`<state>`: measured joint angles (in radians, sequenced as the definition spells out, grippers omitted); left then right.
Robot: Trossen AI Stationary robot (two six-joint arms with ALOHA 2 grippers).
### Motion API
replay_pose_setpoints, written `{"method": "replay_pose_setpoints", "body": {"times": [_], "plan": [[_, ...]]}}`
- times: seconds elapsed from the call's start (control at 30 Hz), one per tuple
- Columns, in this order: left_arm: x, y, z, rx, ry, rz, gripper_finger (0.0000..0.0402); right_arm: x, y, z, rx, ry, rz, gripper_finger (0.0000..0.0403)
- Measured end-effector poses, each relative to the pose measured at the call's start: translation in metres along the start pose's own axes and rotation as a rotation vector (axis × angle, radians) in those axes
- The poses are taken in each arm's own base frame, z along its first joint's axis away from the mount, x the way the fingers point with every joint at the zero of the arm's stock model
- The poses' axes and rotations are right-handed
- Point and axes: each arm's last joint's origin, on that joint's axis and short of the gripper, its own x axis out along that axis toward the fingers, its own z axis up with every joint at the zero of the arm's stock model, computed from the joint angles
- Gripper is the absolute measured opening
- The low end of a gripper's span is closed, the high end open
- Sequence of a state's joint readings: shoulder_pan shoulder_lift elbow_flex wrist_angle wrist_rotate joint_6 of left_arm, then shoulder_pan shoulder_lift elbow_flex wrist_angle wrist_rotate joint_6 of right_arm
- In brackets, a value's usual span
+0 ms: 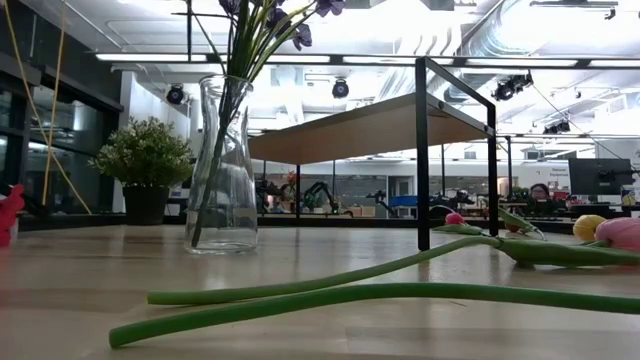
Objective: Pick and place flowers into a vace then onto a shelf
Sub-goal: Put the right orange flower into the left transparent vase
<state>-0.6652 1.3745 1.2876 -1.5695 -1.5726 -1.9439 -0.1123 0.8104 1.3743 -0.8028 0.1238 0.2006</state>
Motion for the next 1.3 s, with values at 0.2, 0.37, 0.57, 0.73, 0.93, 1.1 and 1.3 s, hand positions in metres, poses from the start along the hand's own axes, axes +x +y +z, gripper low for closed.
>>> {"method": "replay_pose_setpoints", "body": {"times": [0.2,0.37,0.57,0.73,0.93,1.1,1.3], "plan": [[0.001,0.004,-0.017,-0.093,0.001,0.006,0.0039,0.000,0.000,0.000,0.000,0.000,0.000,0.0303],[0.001,0.001,-0.026,-0.169,0.000,0.006,0.0039,0.000,0.000,0.000,0.000,0.000,0.000,0.0303],[0.001,-0.002,-0.032,-0.237,-0.001,0.005,0.0039,0.000,0.000,0.000,0.000,0.000,0.000,0.0303],[0.001,-0.003,-0.041,-0.282,-0.001,0.005,0.0039,0.000,0.000,0.000,0.000,0.000,0.000,0.0303],[0.001,-0.004,-0.050,-0.328,0.000,0.005,0.0039,0.000,0.000,0.000,0.000,0.000,0.000,0.0303],[0.001,-0.005,-0.051,-0.340,0.017,0.010,0.0039,0.000,0.000,0.000,0.001,0.000,0.000,0.0303],[0.001,-0.010,-0.054,-0.347,0.069,0.021,0.0039,0.000,0.000,0.000,0.003,0.000,0.000,0.0303]]}}
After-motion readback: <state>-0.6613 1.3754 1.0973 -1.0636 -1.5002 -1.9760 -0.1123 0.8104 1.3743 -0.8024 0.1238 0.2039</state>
